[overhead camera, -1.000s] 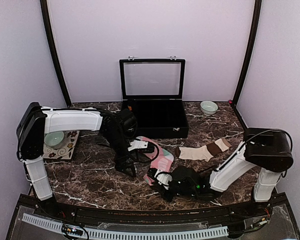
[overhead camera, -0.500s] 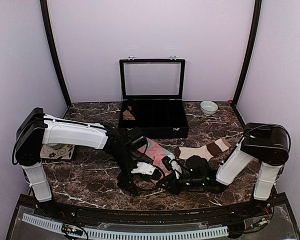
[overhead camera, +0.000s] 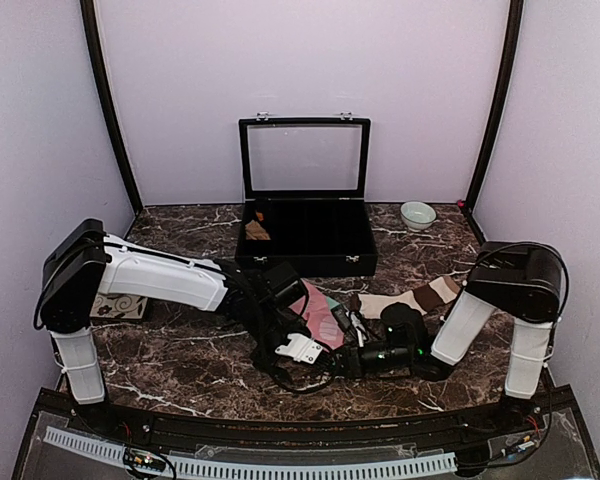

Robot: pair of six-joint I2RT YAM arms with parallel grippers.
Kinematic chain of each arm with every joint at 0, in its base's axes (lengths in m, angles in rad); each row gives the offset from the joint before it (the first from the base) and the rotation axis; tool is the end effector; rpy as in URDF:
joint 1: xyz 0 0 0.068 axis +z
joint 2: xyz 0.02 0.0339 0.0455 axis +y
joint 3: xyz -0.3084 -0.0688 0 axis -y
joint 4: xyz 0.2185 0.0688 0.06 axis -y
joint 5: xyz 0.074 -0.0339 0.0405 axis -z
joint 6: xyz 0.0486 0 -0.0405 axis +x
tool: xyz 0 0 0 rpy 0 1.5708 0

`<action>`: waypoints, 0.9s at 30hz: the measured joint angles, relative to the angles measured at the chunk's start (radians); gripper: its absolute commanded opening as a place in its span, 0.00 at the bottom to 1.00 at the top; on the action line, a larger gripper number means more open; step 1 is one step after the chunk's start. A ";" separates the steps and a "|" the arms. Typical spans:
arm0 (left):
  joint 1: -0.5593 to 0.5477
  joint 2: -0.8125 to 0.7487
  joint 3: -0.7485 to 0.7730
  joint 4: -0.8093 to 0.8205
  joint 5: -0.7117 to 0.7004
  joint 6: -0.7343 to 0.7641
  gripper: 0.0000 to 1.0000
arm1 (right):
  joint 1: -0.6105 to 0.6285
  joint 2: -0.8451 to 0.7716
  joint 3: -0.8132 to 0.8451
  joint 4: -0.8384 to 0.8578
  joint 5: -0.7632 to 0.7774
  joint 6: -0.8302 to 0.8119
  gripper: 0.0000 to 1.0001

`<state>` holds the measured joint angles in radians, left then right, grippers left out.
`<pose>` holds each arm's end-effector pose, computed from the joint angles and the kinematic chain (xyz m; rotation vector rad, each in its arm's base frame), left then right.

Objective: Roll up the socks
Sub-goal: Roll the sock at the center of the board.

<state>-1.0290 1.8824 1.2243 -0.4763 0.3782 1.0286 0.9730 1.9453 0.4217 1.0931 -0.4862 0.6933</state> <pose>0.1777 -0.3301 0.2129 2.3392 1.2766 -0.5097 0.1553 0.2685 0.1363 -0.6772 2.2083 1.4629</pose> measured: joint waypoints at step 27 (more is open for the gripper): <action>-0.003 0.047 -0.017 0.134 -0.111 0.034 0.45 | -0.026 -0.006 0.024 -0.074 -0.069 0.011 0.05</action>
<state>-1.0321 1.9289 1.2072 -0.3424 0.2676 1.0630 0.9466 1.9388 0.4461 1.0191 -0.5549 0.7040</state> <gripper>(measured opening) 0.464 0.051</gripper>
